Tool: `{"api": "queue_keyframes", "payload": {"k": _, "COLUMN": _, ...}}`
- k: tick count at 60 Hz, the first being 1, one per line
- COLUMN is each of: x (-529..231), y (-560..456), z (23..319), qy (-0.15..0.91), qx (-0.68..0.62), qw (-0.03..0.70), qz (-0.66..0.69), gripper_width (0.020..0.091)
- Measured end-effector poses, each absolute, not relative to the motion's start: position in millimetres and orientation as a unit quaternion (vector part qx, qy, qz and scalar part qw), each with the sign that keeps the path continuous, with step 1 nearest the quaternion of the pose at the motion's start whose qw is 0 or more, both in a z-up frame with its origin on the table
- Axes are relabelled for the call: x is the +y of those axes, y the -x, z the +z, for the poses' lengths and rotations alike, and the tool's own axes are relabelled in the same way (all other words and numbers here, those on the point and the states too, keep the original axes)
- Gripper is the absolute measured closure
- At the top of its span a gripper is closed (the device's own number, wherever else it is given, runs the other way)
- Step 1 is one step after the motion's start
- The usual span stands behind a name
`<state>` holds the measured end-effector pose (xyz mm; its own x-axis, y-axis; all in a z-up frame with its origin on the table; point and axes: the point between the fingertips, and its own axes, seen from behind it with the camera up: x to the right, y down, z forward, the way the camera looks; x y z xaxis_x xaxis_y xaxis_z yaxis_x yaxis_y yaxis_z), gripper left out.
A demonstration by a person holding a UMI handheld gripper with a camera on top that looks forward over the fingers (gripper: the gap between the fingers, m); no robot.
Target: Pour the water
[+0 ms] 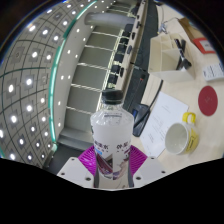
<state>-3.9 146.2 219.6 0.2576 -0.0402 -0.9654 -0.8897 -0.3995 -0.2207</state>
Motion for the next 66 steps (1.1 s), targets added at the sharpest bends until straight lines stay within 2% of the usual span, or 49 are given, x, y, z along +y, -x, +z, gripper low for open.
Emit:
{"api": "queue_keyframes", "payload": {"k": 5, "x": 154.0, "y": -44.9, "z": 241.8, "qy": 0.714, "qx": 0.263, "qw": 0.520, "qz": 0.387, "gripper_width": 0.0709}}
{"api": "queue_keyframes", "payload": {"k": 10, "x": 146.3, "y": -103.2, "z": 260.8, "qy": 0.733, "qx": 0.202, "qw": 0.587, "qz": 0.277, "gripper_width": 0.0708}}
{"api": "queue_keyframes", "payload": {"k": 15, "x": 148.6, "y": -148.2, "z": 255.3, "qy": 0.748, "qx": 0.154, "qw": 0.621, "qz": 0.176, "gripper_width": 0.0710}}
{"api": "queue_keyframes", "payload": {"k": 25, "x": 142.8, "y": -208.5, "z": 202.7, "qy": 0.789, "qx": 0.054, "qw": 0.612, "qz": 0.006, "gripper_width": 0.0711}}
{"api": "queue_keyframes", "payload": {"k": 27, "x": 141.8, "y": -211.6, "z": 189.7, "qy": 0.794, "qx": 0.042, "qw": 0.606, "qz": -0.006, "gripper_width": 0.0711}}
{"api": "queue_keyframes", "payload": {"k": 28, "x": 146.9, "y": -216.8, "z": 172.1, "qy": 0.795, "qx": 0.038, "qw": 0.605, "qz": -0.012, "gripper_width": 0.0710}}
{"api": "queue_keyframes", "payload": {"k": 40, "x": 142.9, "y": -213.3, "z": 106.2, "qy": 0.821, "qx": 0.002, "qw": 0.570, "qz": -0.021, "gripper_width": 0.0705}}
{"api": "queue_keyframes", "payload": {"k": 56, "x": 142.6, "y": -214.9, "z": 49.6, "qy": 0.835, "qx": 0.012, "qw": 0.551, "qz": -0.007, "gripper_width": 0.0688}}
{"api": "queue_keyframes", "payload": {"k": 60, "x": 138.4, "y": -212.6, "z": 46.6, "qy": 0.830, "qx": 0.011, "qw": 0.558, "qz": -0.006, "gripper_width": 0.0680}}
{"api": "queue_keyframes", "payload": {"k": 66, "x": 136.6, "y": -212.8, "z": 45.2, "qy": 0.828, "qx": 0.010, "qw": 0.561, "qz": -0.009, "gripper_width": 0.0608}}
